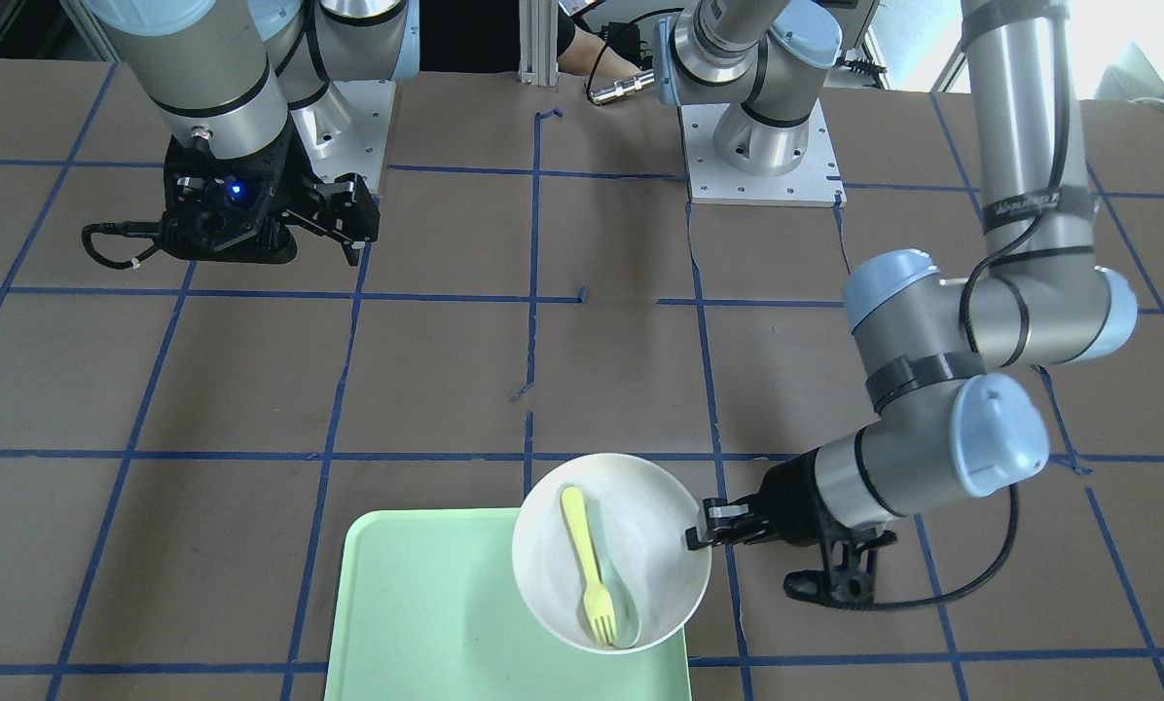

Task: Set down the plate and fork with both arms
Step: 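Carry the plate with the left gripper onto the mint-green tray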

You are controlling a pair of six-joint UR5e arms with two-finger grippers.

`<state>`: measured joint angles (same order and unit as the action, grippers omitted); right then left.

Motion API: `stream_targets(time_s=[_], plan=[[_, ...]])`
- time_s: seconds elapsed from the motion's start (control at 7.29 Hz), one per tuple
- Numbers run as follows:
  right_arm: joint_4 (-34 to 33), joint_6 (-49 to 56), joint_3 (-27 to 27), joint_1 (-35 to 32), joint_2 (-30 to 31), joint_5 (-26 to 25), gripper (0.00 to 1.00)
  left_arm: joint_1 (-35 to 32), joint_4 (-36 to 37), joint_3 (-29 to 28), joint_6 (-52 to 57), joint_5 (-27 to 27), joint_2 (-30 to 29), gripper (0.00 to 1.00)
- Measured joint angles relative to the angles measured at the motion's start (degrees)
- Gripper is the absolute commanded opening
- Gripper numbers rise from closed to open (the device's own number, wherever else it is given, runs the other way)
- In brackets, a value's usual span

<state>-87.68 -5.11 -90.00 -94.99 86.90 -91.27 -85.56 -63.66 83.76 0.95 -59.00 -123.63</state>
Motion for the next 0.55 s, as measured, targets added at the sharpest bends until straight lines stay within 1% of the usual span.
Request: stream_targets(time_s=[0.27, 0.55], plan=[[-0.10, -0.02, 0.04, -0.01, -1.00, 0.06, 1.00, -4.25, 1.36, -7.58, -0.49, 0.22, -7.63, 0.00], [-0.19, 0.01, 0.08, -0.01, -1.49, 0.14, 1.00, -5.68, 2.71, -11.21, 2.11, -0.23, -12.07, 0.00]])
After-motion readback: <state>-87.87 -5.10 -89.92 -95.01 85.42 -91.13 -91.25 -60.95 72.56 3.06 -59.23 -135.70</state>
